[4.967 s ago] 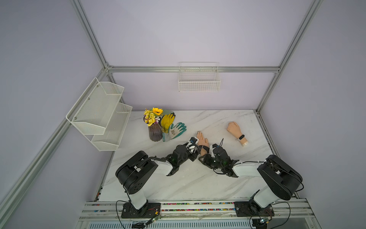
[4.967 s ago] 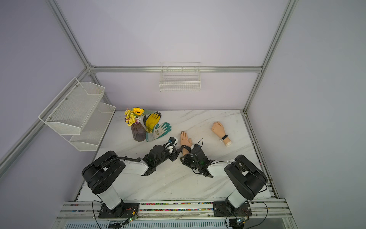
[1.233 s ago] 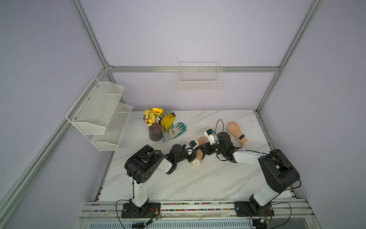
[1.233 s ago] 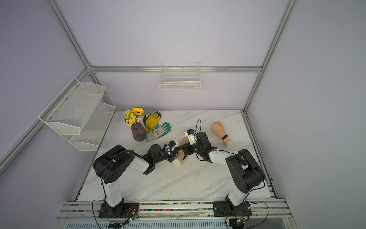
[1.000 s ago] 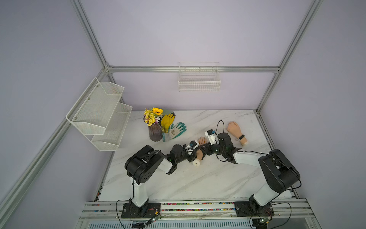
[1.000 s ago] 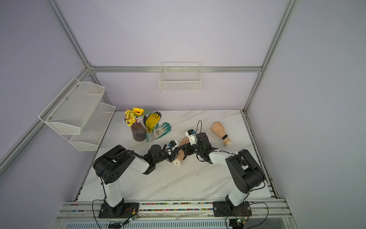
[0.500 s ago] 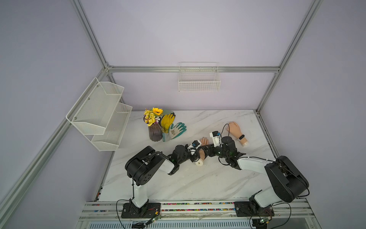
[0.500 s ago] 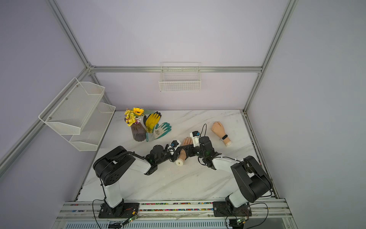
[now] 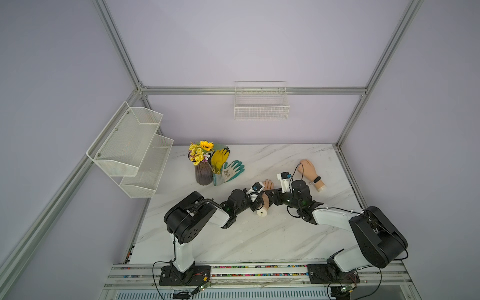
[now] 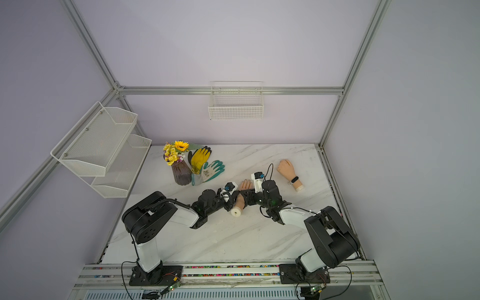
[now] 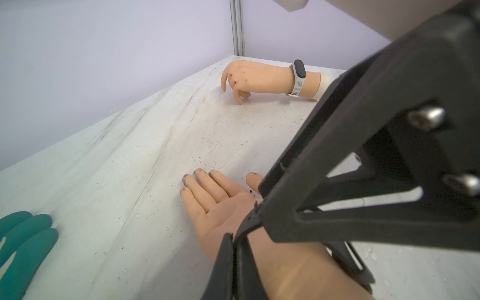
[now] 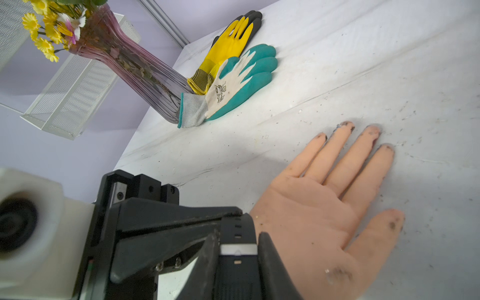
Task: Take off the watch
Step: Untie the watch from the hand.
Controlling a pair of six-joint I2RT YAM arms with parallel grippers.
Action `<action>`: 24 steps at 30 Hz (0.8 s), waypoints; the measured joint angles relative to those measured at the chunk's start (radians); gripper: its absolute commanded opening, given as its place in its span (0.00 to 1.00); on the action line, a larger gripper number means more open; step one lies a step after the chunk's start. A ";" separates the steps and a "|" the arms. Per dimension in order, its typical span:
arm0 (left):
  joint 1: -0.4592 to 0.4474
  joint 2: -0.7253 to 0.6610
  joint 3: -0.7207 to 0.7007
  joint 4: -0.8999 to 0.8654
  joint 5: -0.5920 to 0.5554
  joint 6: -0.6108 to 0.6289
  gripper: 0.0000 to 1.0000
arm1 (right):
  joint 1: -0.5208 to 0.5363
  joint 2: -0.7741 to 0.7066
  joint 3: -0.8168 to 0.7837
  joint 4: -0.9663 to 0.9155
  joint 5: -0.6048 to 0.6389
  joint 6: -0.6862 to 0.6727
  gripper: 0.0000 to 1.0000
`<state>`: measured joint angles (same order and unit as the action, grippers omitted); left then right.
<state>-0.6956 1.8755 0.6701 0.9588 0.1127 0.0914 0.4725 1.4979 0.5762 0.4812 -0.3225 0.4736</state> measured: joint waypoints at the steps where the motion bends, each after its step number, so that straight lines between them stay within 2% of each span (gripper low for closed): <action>1: 0.000 0.000 0.003 -0.005 -0.002 -0.005 0.00 | 0.000 -0.005 -0.004 0.002 0.004 0.003 0.11; 24: -0.014 -0.002 0.109 -0.202 -0.069 -0.141 0.00 | 0.000 -0.041 -0.047 0.034 0.100 0.056 0.11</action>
<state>-0.7101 1.8732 0.7792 0.7567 0.0433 -0.0498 0.4725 1.4567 0.5293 0.5152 -0.2222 0.5293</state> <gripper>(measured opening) 0.048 0.253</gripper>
